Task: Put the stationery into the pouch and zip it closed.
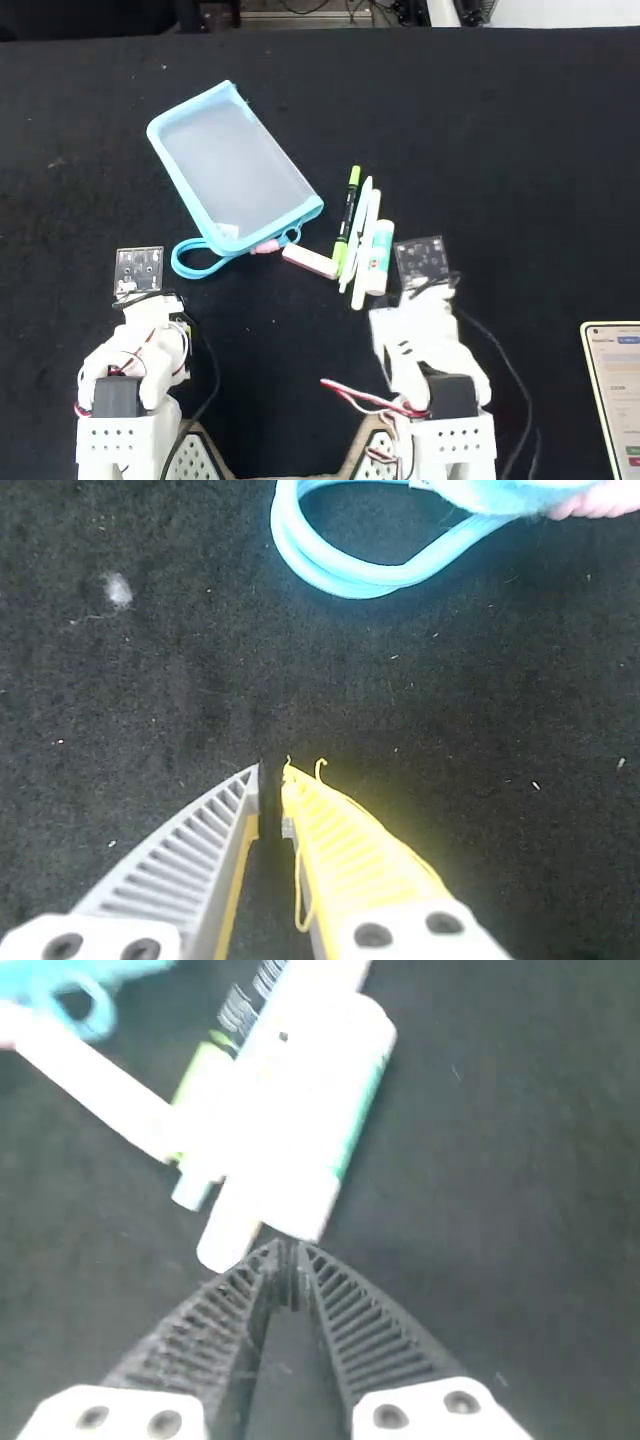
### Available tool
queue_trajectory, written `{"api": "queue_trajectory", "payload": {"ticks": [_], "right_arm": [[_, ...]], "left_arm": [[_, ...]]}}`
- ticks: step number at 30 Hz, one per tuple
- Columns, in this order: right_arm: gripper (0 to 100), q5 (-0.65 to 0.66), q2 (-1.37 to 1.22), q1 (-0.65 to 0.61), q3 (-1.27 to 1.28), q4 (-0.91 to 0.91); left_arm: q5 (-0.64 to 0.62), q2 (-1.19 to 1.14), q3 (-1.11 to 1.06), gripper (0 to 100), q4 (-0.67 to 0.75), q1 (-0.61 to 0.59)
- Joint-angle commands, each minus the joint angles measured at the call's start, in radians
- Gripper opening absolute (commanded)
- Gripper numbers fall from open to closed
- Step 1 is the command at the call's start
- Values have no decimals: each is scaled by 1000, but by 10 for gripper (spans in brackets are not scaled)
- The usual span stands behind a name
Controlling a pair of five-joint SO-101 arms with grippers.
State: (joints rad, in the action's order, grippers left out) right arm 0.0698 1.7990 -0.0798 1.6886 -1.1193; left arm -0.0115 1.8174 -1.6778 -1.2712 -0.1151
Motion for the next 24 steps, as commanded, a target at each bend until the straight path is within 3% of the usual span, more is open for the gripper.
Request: {"api": "queue_trajectory", "payload": {"ticks": [1,4,8,12,15,19,24], "right_arm": [[11,-2,67,-133,-2,69],[11,-2,67,-192,-2,74],[12,26,67,-181,-4,126],[12,336,67,-130,-33,199],[12,511,67,-89,-101,199],[12,537,67,-48,-228,195],[12,539,58,0,-460,126]], "left_arm": [[-5,8,-22,54,3,1],[-3,8,-22,55,21,-2],[-3,9,-22,55,189,-68],[3,9,-22,55,440,-232],[212,8,-22,55,509,-374],[554,8,-22,55,506,-536],[589,9,51,55,505,-647]]}}
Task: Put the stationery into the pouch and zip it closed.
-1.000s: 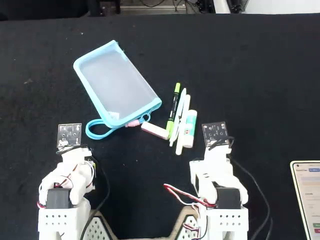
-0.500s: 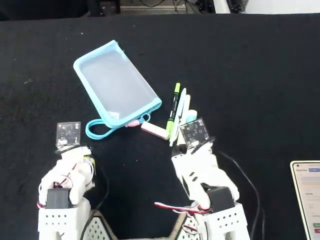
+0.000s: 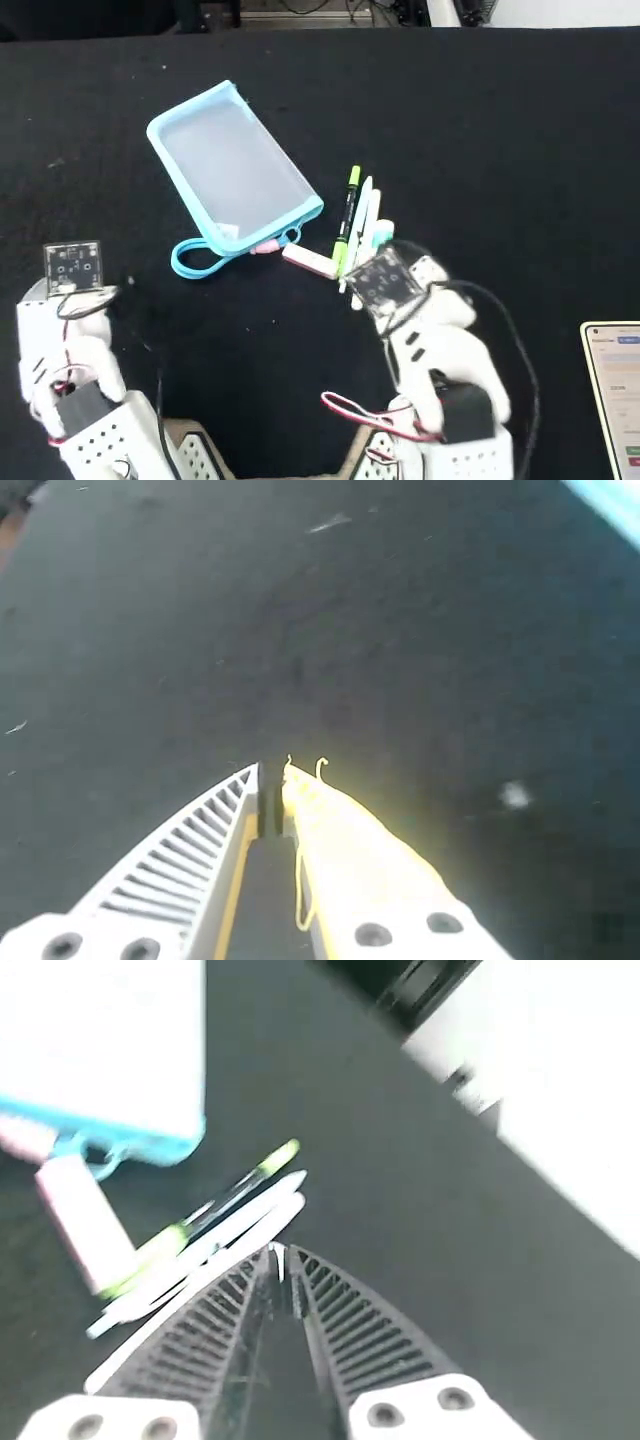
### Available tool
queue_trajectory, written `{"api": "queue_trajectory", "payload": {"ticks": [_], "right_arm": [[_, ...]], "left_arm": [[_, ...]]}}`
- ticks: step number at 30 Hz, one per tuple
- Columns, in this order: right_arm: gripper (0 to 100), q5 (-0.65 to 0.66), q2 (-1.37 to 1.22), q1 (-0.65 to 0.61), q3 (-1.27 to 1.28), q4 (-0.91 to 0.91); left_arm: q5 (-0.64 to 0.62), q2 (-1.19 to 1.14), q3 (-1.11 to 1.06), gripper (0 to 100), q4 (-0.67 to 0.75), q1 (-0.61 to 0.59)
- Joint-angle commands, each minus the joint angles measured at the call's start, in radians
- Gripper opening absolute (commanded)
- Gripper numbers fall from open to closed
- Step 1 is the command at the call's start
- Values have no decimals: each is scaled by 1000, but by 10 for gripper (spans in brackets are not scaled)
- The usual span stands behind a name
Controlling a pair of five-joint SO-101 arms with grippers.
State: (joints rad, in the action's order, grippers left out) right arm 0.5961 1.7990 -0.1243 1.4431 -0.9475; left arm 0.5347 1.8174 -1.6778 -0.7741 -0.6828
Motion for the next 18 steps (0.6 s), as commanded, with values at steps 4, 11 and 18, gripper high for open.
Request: {"api": "queue_trajectory", "payload": {"ticks": [4,11,18], "right_arm": [[12,12,56,80,-387,-129],[12,14,-25,210,-599,-235],[12,8,-355,250,-788,-434]], "left_arm": [[-3,8,206,55,8,-153],[-41,8,486,55,-247,-193],[-38,8,657,55,-647,-68]]}}
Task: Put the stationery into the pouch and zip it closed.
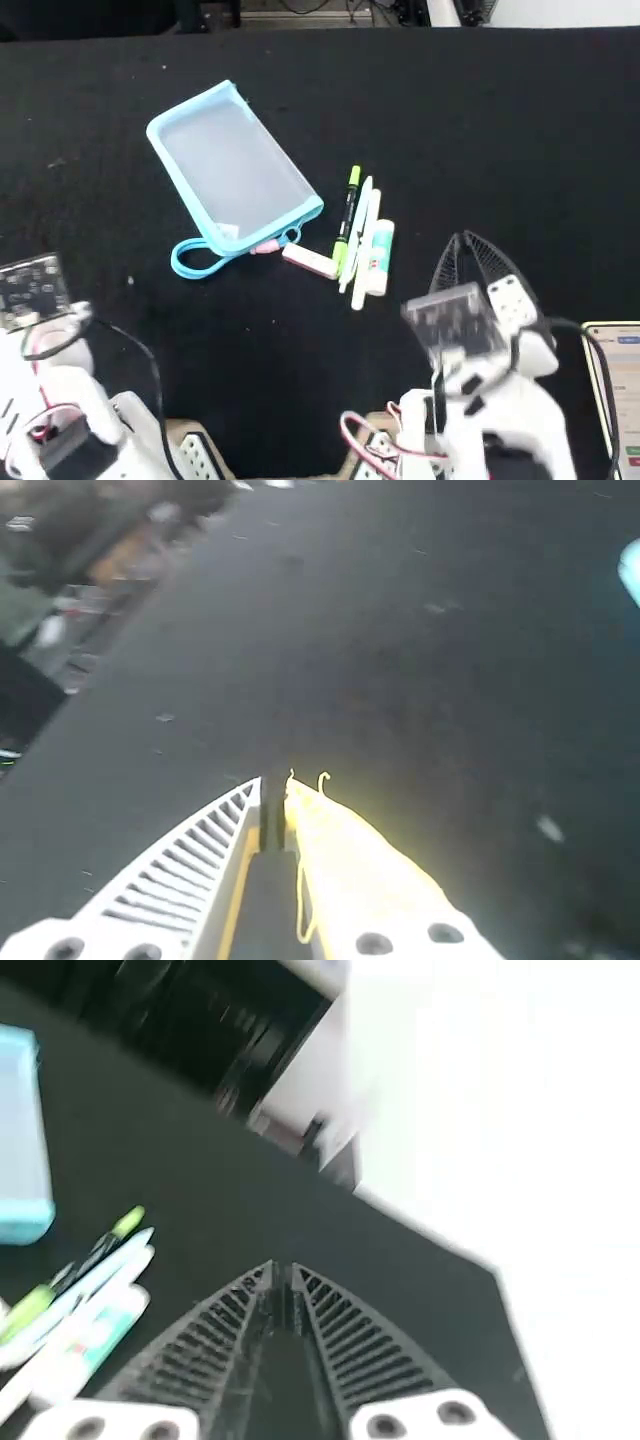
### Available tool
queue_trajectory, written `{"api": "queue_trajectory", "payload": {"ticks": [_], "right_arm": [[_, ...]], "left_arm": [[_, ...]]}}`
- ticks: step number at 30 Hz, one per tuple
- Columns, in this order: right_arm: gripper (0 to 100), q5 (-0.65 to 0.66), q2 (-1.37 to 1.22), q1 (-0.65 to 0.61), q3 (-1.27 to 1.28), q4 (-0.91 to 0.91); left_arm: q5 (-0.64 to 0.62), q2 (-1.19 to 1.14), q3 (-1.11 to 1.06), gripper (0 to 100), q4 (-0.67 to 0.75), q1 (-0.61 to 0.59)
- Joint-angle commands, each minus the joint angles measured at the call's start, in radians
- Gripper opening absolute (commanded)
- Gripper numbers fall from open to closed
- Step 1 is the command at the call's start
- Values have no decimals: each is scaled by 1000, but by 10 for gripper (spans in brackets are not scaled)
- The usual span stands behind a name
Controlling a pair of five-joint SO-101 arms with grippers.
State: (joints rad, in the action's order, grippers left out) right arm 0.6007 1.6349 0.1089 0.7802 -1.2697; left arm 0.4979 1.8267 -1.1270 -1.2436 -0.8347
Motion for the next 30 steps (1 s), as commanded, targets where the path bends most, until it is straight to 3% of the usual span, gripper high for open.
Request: {"api": "queue_trajectory", "payload": {"ticks": [1,6,9,14,17,24,30], "right_arm": [[12,2,-236,15,-147,-150],[12,2,-409,14,-159,-262],[12,0,-464,8,-108,-244],[12,-106,-481,-135,67,-40],[12,-158,-483,-255,183,109],[12,-321,-487,-471,369,434],[13,-405,-484,-549,587,730]], "left_arm": [[0,-2,107,56,-203,104],[-3,-2,65,205,-207,165],[0,-2,-62,209,-115,191],[-14,-2,-351,169,190,217],[-94,-2,-463,171,299,291],[-241,-2,-483,171,273,443],[-275,-2,-495,171,279,460]]}}
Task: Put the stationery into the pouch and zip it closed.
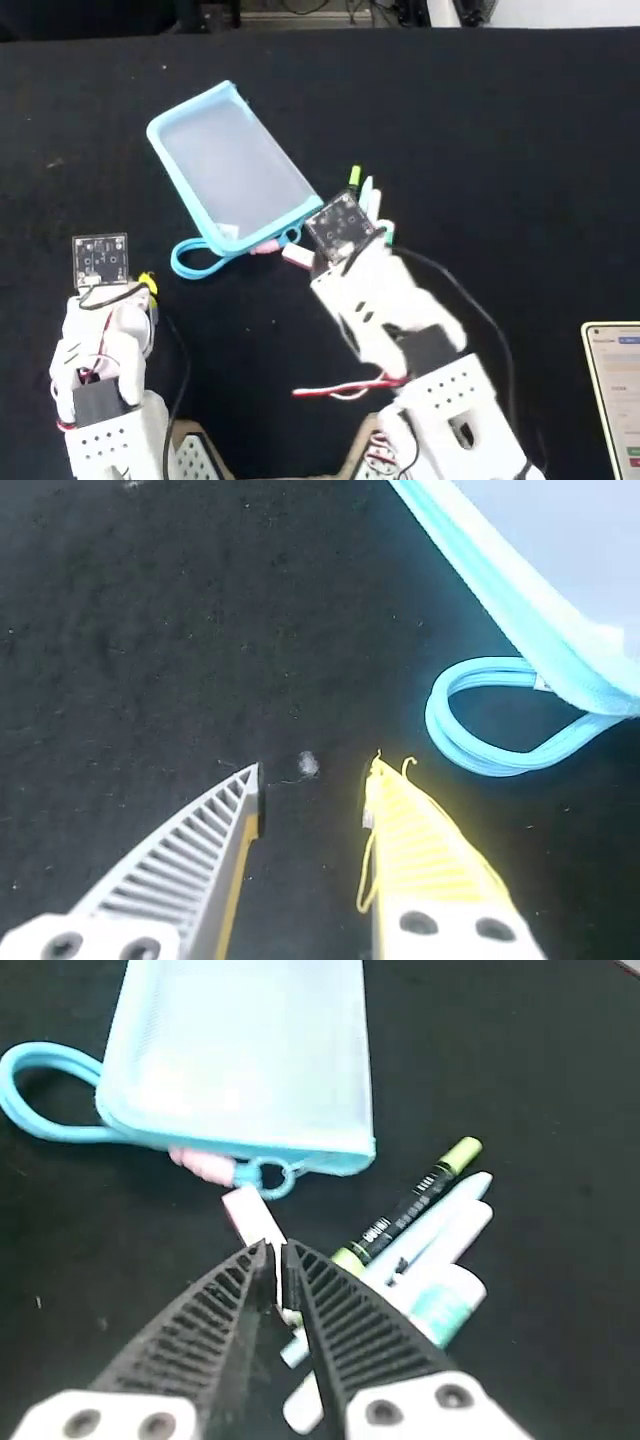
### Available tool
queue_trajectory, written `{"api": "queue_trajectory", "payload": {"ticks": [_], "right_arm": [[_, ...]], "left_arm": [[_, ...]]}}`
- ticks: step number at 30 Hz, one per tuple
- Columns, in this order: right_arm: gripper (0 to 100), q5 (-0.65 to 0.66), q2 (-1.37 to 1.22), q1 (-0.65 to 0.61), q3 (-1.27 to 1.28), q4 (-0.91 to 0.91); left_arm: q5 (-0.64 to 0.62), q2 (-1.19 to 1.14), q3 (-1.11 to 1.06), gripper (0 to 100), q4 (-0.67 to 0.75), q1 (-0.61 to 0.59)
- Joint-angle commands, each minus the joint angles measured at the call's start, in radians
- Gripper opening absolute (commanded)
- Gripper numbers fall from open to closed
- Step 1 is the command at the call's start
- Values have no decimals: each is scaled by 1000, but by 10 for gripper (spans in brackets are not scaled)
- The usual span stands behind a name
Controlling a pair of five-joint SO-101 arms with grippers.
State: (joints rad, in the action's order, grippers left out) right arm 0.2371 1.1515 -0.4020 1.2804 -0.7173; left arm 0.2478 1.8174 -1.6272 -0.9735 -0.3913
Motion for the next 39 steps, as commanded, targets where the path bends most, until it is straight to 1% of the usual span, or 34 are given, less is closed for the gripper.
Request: {"api": "queue_trajectory", "payload": {"ticks": [1,4,7,9,11,14,17,21,23,26,29,33,36,39], "right_arm": [[13,-51,-1,-40,107,207],[64,-74,-2,-38,127,261],[130,-112,-4,-38,120,296],[129,-133,-4,-38,102,324],[114,-138,-5,-38,62,336],[100,-209,-15,-38,-27,330],[102,-281,-97,-40,-108,279],[103,-282,-306,-14,-166,272],[103,-282,-426,0,-193,308],[103,-288,-602,15,-239,359],[103,-288,-759,12,-289,414],[103,-290,-914,9,-357,445],[103,-290,-977,15,-406,437],[103,-290,-987,28,-420,437]], "left_arm": [[-23,8,4,171,12,21],[-34,8,8,171,98,25],[-149,8,18,171,219,27],[-218,8,18,171,281,36],[-222,8,19,171,308,59],[-198,6,44,171,293,77],[-198,6,94,171,227,77],[-241,6,128,171,189,101],[-265,6,124,171,187,127],[-264,-9,90,171,187,147],[-258,-78,51,171,201,145],[-212,-230,65,171,252,145],[-210,-379,87,171,311,145],[-210,-542,117,171,393,145]]}}
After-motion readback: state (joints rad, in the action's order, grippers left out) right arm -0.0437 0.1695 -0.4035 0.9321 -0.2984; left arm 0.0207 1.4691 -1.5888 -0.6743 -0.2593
